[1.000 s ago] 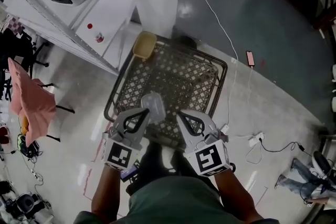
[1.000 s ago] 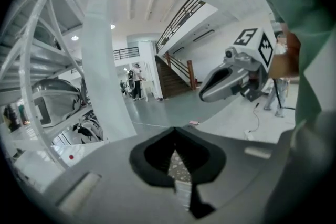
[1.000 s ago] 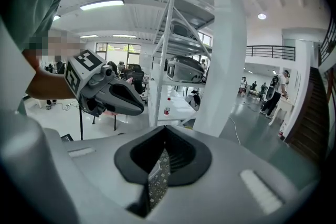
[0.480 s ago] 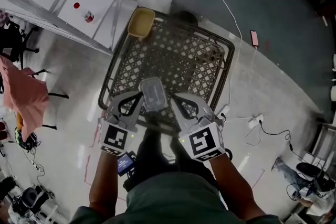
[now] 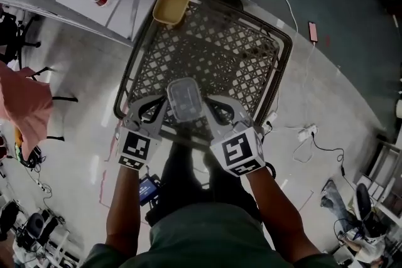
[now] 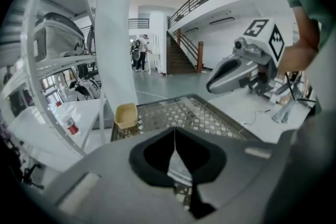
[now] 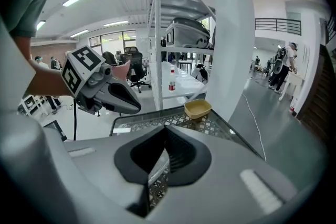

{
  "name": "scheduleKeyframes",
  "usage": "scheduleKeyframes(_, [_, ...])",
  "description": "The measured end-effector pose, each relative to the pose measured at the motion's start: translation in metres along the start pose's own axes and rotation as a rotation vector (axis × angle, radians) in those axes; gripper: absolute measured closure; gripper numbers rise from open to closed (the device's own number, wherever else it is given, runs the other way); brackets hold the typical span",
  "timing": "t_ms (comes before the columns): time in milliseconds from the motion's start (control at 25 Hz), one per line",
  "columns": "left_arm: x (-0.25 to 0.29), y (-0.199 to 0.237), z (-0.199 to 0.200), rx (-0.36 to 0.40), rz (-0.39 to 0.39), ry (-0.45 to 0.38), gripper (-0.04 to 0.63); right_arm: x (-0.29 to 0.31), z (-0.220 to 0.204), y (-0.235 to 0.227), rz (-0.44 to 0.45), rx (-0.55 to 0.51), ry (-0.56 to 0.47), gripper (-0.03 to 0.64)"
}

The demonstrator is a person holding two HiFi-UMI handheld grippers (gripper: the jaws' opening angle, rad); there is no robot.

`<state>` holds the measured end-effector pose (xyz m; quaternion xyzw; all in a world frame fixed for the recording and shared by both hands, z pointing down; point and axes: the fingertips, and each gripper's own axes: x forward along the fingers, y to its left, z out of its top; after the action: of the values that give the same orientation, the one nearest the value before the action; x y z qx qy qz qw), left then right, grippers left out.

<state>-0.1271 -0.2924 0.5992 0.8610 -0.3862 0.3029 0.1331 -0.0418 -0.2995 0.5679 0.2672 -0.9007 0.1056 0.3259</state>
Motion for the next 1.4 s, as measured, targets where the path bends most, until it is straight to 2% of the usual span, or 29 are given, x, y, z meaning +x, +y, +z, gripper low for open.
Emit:
scheduleKeyframes(880, [0.06,-0.004,-0.126,-0.152,-0.071,0.195,0.552,0.091,-0.101,0.011,0.042,0.09,0.196,0.583])
scheduleKeyframes(1400, [0.09,-0.013,-0.169,-0.22,-0.103,0.273,0.489,0.127,-0.158,0.01,0.038,0.16,0.308,0.565])
